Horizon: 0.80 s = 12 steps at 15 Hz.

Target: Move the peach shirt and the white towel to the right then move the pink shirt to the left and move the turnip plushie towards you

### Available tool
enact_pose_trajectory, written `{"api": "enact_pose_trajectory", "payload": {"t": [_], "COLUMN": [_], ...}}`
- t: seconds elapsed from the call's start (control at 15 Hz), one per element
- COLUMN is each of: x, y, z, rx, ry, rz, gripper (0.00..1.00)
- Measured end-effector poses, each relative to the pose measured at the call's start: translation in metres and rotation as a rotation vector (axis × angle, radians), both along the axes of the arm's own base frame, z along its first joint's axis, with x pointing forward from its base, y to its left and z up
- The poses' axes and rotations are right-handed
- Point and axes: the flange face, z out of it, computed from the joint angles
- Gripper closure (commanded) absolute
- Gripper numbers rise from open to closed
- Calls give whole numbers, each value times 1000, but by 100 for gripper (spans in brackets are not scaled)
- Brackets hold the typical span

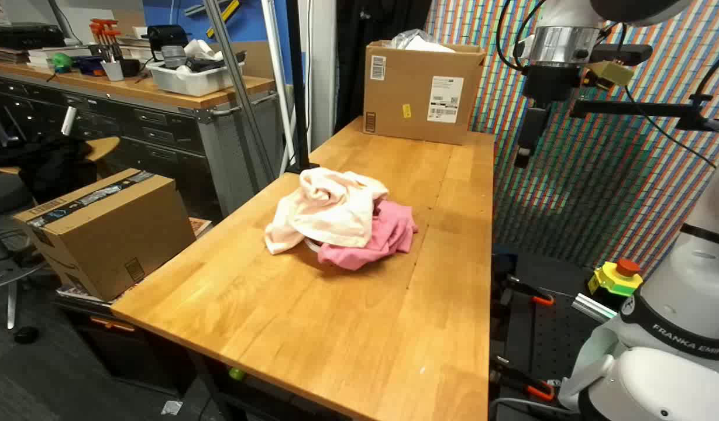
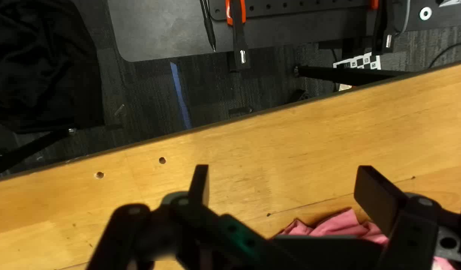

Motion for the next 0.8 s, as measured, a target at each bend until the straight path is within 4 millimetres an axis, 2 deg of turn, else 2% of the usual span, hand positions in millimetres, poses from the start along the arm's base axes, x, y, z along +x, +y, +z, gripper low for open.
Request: {"api": "enact_pose_trajectory", "payload": {"t": [0.8], "x": [6], "y": [2], "z": [-2], "rx": [-14], "ry": [20], "rz": [21], "gripper": [0]}}
